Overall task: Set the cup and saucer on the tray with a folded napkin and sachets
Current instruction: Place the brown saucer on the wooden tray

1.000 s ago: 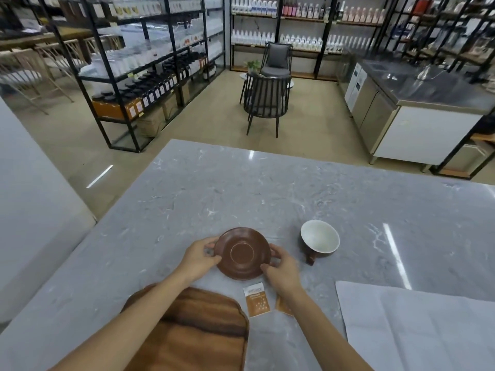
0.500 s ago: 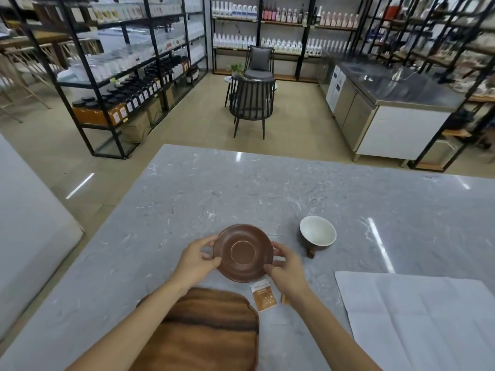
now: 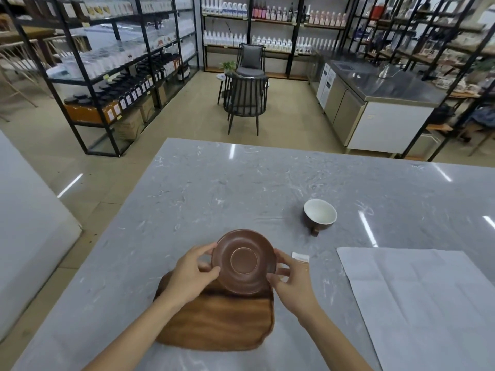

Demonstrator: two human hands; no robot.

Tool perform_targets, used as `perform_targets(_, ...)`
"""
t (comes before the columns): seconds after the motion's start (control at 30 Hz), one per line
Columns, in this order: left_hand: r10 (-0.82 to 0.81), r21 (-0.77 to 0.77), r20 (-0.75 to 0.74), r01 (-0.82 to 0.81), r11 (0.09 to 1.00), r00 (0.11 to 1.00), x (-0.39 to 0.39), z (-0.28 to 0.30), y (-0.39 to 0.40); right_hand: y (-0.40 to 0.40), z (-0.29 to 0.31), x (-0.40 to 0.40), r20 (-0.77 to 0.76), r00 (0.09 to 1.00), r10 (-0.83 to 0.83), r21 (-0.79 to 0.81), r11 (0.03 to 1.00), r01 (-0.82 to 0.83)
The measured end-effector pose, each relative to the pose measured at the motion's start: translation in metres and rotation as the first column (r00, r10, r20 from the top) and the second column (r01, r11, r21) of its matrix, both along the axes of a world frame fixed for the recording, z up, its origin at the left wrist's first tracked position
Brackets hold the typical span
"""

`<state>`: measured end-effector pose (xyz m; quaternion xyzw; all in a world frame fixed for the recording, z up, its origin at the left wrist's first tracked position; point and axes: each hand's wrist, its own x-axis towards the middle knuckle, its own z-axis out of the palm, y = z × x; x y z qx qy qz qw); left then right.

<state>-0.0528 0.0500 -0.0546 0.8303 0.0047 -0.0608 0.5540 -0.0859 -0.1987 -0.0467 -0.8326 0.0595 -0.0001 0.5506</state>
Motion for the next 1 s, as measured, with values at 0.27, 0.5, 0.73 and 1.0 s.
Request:
perform_targets(0.27,0.009,0.044,-0.031,-0.008,0.999,0.999,-0.041,-0.024,0.023,0.026,-0.029,-0.042,-0.015,0.998,-0.057,-0.05,0.997,0.057)
perform_targets(0.5,0.007,0.148,-0.035,-0.001,0.989,0.999,-0.057,-0.04,0.032,0.038,-0.051,-0.062,-0.027,0.998,-0.061,-0.145,0.988,0.057)
perform_targets(0.73,0.017,0.172,-0.04,-0.01,0.985,0.999,-0.07,-0.051,0.033,0.043,-0.057,-0.074,0.003,0.998,-0.062,-0.125,0.99,0.062)
perform_targets(1.0,-0.105,0.043,-0.095,0.11,0.993,0.99,-0.087,-0.065,0.035,0.053,-0.062,-0.096,0.064,0.998,0.026,-0.001,1.0,-0.026)
